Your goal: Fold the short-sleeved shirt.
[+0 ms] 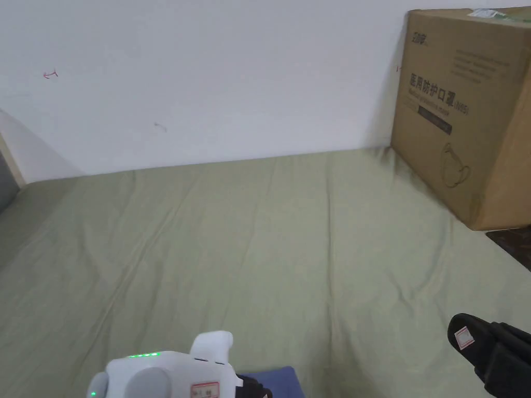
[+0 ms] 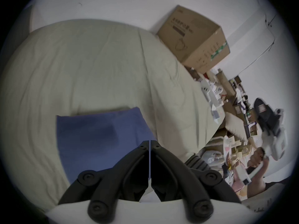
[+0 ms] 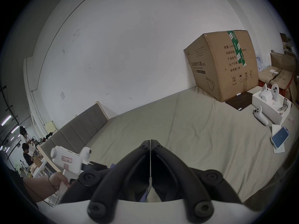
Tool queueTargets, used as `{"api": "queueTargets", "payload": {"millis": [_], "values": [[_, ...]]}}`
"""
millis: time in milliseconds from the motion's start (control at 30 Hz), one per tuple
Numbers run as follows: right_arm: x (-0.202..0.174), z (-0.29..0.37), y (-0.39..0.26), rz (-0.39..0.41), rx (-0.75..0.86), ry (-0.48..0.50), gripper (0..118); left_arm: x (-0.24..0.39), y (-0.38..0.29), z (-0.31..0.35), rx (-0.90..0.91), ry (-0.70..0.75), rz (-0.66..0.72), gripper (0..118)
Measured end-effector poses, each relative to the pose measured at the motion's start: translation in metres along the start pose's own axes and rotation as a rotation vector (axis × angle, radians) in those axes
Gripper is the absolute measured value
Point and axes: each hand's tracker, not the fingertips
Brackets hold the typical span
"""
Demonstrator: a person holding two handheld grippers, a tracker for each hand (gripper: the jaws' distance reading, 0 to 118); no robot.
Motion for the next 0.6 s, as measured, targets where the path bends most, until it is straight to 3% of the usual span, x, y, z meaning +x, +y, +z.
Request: {"api": "queueTargets", "payload": {"millis": [233, 300, 433, 500, 600], "values": [[0.004, -0.002, -0.002, 0.062, -0.033, -0.053, 1, -0.002, -0.015, -0.098, -0.176, 0.031, -0.017, 1], [0.003, -0.005, -0.004, 0.088, -0.041, -0.085, 2, 0.0, -0.02, -0.103, -0.166, 0.016, -0.008, 1], [0.001, -0.005, -0.008, 0.078, -0.039, -0.057, 2, 0.008, -0.021, -0.088, -0.113, -0.025, 0.06, 0], [-0.006, -0.005, -0.004, 0.078, -0.041, -0.032, 2, 0.017, -0.025, -0.056, 0.028, -0.1, 0.015, 1], [-0.021, 0.003, 0.008, 0.125, 0.031, 0.028, 2, 0.031, -0.02, 0.02, 0.319, -0.067, -0.05, 0]]}}
